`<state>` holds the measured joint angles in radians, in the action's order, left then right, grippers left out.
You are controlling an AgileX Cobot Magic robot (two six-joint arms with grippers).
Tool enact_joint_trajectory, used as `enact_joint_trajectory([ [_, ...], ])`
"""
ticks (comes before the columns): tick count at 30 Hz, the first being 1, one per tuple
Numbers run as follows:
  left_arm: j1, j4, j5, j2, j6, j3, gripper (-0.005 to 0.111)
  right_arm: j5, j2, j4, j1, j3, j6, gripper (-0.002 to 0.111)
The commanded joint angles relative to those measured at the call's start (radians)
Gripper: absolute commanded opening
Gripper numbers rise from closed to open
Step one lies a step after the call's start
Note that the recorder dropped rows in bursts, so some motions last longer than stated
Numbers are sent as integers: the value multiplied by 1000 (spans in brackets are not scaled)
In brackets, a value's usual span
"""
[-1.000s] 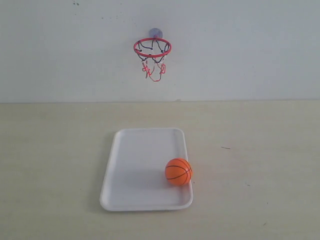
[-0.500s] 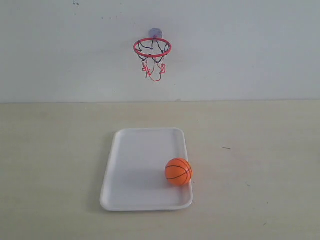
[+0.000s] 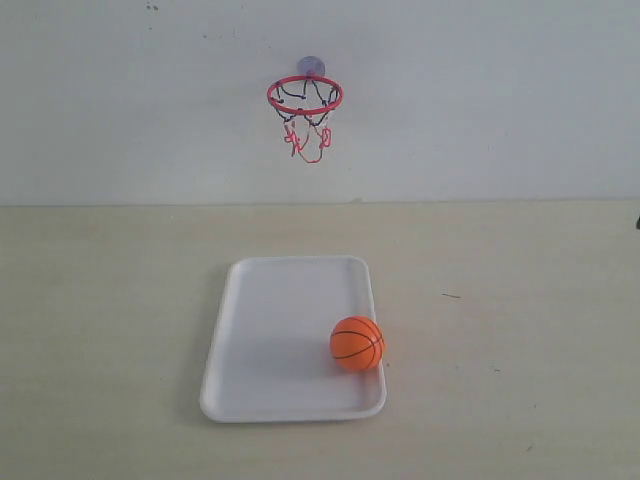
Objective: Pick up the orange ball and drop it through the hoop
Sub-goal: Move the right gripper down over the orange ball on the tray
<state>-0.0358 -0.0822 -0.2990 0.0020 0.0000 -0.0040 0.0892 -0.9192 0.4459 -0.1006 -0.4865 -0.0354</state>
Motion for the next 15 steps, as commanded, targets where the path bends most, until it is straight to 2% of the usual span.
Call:
enact_joint_trajectory([
  [1,-3,-3,11,-2,-7,4,4,29,-1,13,-78,-27,-131,0],
  [4,-3,-3,11,-2,-7,4,4,196,-20,13,-194,-131,-342,0],
  [7,-3,-3,11,-2,-7,4,4,438,-166,-19,-281,-333,-496,0],
  [11,-3,-3,11,-2,-7,4,4,737,-426,-128,-317,-579,-498,0],
  [15,-3,-3,11,-2,-7,4,4,817,-662,-147,-367,-733,-483,1],
])
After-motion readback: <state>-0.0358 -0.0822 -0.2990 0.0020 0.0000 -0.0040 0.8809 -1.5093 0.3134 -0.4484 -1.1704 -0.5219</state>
